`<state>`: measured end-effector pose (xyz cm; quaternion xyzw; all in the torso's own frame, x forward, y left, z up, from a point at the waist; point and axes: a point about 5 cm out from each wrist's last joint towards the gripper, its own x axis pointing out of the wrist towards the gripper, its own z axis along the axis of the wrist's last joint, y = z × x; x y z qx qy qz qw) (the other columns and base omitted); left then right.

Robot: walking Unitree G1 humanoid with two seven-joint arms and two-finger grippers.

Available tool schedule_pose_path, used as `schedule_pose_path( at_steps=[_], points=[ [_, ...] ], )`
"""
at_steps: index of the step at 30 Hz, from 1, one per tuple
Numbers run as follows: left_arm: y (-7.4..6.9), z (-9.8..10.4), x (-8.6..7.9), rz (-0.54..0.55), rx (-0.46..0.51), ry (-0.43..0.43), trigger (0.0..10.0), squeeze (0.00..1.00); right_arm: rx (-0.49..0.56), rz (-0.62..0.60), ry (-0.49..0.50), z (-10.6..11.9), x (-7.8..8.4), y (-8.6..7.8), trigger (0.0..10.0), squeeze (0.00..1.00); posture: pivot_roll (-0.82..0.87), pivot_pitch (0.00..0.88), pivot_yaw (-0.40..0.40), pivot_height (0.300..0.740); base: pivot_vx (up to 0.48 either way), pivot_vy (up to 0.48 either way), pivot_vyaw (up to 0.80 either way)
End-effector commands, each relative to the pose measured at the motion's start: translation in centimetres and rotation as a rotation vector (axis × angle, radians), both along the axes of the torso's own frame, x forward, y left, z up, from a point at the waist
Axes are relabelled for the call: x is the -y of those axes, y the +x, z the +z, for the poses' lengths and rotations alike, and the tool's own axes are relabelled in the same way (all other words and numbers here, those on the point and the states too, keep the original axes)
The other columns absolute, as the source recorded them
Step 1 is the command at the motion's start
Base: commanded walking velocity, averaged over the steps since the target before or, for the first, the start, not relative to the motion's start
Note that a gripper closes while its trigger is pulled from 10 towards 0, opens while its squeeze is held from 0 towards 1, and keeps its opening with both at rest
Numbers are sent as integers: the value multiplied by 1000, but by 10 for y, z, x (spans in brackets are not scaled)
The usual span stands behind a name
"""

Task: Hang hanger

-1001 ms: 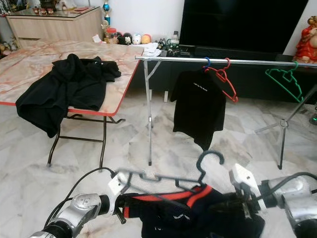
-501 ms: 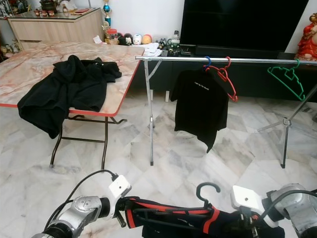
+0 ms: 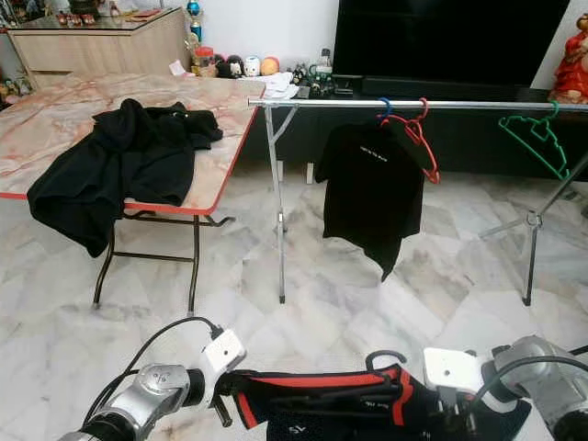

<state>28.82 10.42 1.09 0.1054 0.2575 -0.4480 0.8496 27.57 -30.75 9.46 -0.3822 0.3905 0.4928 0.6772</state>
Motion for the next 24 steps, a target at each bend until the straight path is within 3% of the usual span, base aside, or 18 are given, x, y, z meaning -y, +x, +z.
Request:
schedule_pose_path(
  at_steps=[1, 9, 13, 16, 24],
  points=[
    [1, -3, -22, 43, -9, 75, 10000, 0, 34, -77, -22, 8, 16, 0, 0, 0, -98, 37, 35, 740, 0, 0, 0],
    [0, -3, -25, 7, -8, 104, 10000, 0, 25, -87, -60, 1, 20, -5, 0, 0, -97, 38, 37, 740, 0, 0, 0],
    [5, 2, -30, -9, 20, 133, 10000, 0, 10, -63, -156, -9, 24, -11, 0, 0, -89, 40, 39, 740, 0, 0, 0],
    [8, 8, -31, -19, 30, 127, 10000, 0, 18, -74, -153, -16, 21, -12, 0, 0, -80, 39, 40, 740, 0, 0, 0],
    [15, 27, -34, -110, 42, 94, 10000, 0, 133, -152, -173, -31, 9, -3, 0, 0, -75, 38, 47, 740, 0, 0, 0]
  ],
)
